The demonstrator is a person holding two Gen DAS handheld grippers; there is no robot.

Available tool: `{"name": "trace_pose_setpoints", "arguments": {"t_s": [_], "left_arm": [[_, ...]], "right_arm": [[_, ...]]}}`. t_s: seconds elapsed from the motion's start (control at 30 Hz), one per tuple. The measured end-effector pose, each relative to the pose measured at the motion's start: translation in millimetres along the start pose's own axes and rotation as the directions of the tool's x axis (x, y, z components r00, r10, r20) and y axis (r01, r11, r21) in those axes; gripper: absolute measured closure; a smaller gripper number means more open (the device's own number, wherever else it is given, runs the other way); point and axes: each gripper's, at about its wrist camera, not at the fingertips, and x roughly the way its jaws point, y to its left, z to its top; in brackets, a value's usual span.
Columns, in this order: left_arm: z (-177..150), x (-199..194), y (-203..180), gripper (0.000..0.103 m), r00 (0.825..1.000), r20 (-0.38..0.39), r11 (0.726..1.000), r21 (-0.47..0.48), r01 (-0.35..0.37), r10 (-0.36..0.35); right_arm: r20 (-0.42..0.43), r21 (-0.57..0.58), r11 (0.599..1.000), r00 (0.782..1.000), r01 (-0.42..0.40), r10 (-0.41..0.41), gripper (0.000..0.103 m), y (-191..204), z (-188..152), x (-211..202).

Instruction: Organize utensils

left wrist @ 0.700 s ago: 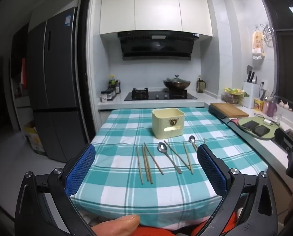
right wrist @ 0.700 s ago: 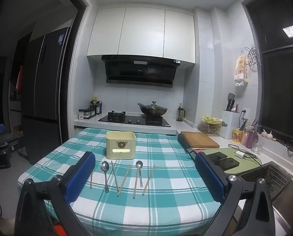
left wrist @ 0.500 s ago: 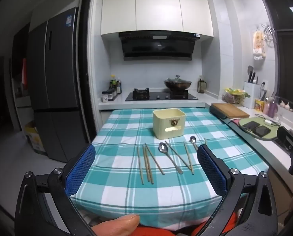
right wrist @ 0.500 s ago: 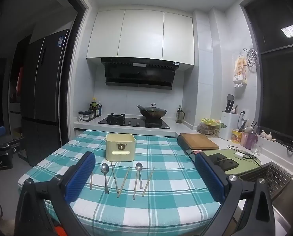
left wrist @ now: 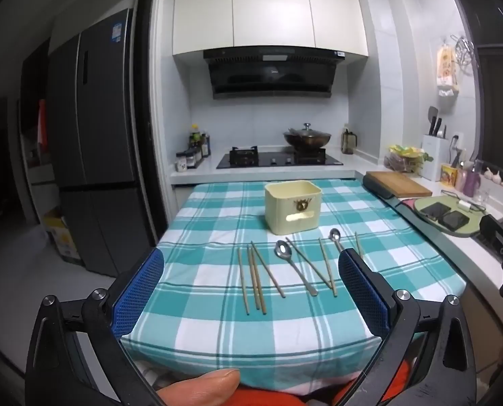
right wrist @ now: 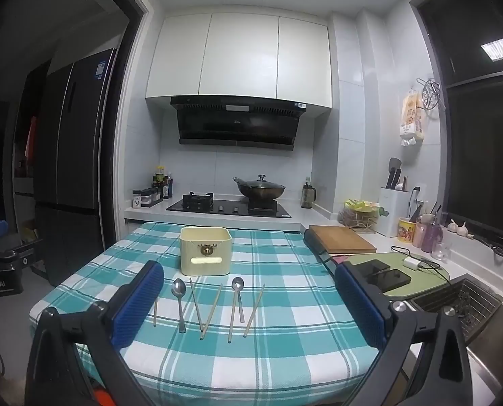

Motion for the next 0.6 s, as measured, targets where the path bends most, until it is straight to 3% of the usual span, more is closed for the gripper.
{"name": "trace_pose_setpoints", "arguments": {"t_s": [0.6], "left_arm": [[-3.8, 7.1, 0.6, 0.0, 1.0, -0.014, 1.0, 0.006, -0.004, 0.004]], "right_arm": [[-0.002, 0.007, 1.0, 1.0, 0.003, -0.003, 0.0, -1.9, -5.1, 5.3]]}}
